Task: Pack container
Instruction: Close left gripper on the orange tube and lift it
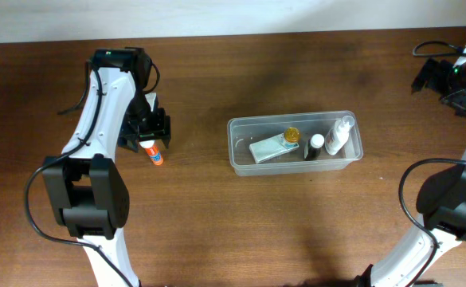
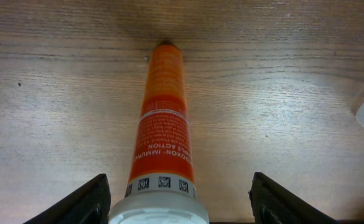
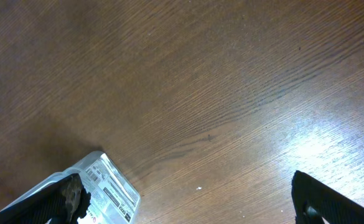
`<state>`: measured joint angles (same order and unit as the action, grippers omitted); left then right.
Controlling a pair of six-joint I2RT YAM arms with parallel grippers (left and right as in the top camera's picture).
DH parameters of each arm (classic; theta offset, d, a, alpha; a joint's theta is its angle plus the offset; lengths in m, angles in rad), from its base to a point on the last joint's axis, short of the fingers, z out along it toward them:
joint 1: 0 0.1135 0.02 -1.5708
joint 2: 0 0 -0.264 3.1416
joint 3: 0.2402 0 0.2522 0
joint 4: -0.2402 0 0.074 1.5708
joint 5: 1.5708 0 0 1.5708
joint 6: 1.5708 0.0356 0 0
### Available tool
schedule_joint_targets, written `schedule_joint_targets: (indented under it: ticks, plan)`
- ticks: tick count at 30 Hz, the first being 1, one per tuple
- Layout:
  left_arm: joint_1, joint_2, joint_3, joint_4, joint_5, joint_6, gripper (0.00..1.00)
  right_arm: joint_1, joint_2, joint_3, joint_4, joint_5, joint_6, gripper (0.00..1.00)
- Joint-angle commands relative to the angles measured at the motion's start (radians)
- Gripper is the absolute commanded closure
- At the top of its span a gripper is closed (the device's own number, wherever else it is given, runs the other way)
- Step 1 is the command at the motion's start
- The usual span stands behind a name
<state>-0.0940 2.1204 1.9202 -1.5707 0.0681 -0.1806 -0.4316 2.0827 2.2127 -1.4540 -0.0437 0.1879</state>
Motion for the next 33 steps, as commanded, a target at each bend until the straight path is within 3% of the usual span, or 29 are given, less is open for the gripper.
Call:
schedule_joint_targets:
  ticks: [1,24,28,33]
  plan:
    - [0.001,-0.023,-0.007,0.019,-0.013,-0.01,0.28,-0.001,0.004,-0.001,0.0,0.002,0.012,0.02]
    - [0.001,-0.023,-0.082,0.106,-0.035,-0.01,0.3,-0.001,0.004,-0.001,0.0,0.002,0.012,0.02]
    - [0.001,-0.023,-0.082,0.107,-0.035,-0.01,0.42,-0.001,0.004,-0.001,0.0,0.002,0.012,0.02]
    - [0.001,-0.023,-0.082,0.105,-0.035,-0.01,0.43,-0.001,0.004,-0.001,0.0,0.002,0.012,0.02]
